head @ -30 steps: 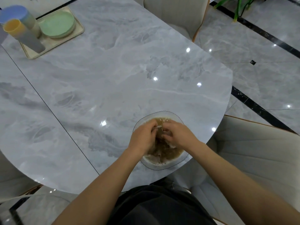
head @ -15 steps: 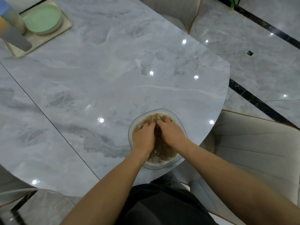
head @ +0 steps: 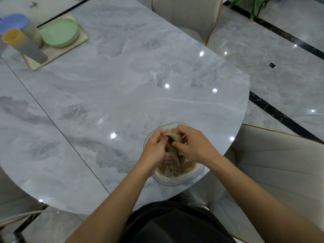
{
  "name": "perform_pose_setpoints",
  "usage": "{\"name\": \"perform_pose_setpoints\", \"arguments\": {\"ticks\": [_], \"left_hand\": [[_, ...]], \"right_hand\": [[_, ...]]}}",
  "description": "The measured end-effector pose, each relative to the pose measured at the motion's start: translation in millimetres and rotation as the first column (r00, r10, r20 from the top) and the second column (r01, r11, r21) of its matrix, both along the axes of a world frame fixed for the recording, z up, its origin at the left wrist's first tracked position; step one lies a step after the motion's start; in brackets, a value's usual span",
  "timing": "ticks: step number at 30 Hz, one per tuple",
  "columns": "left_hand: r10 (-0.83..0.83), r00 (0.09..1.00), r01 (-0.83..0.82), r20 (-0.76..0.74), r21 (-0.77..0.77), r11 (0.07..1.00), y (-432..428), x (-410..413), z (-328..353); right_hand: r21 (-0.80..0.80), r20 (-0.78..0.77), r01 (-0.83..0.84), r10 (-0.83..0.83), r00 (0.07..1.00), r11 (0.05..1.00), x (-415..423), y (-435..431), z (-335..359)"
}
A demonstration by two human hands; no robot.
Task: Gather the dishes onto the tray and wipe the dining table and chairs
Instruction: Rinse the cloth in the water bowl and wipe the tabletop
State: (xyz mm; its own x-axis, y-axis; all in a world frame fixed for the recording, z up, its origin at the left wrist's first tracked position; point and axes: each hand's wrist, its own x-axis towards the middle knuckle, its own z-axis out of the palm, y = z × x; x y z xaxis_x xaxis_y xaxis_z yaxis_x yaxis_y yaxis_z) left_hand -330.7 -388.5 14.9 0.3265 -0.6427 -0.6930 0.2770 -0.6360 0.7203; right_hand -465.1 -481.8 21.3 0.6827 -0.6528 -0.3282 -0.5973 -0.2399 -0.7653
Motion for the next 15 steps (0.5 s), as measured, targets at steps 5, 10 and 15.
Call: {"name": "perform_pose_setpoints", "arguments": {"ticks": [5,10,15], "left_hand": [[0.131,0.973,-0.159,-0.192,-0.138,0.978,2.0,0.0,38.4],[0.068,0.997,-0.071,-0.021,-0.212,0.975,6.0,-2.4,48.9],[-0.033,0.997,0.054,0.075,-0.302,0.952,6.5,-1.4,68.3]], "right_hand": [[0.032,0.158,-0.037,0.031,0.987,0.999,-4.7,12.8,26.7],[0.224,0.329,-0.012,-0.064,0.942,0.974,-27.0,12.7,41.4],[0.294,0.203,-0.028,-0.034,0.979,0.955,-49.1,4.4,24.5]]}}
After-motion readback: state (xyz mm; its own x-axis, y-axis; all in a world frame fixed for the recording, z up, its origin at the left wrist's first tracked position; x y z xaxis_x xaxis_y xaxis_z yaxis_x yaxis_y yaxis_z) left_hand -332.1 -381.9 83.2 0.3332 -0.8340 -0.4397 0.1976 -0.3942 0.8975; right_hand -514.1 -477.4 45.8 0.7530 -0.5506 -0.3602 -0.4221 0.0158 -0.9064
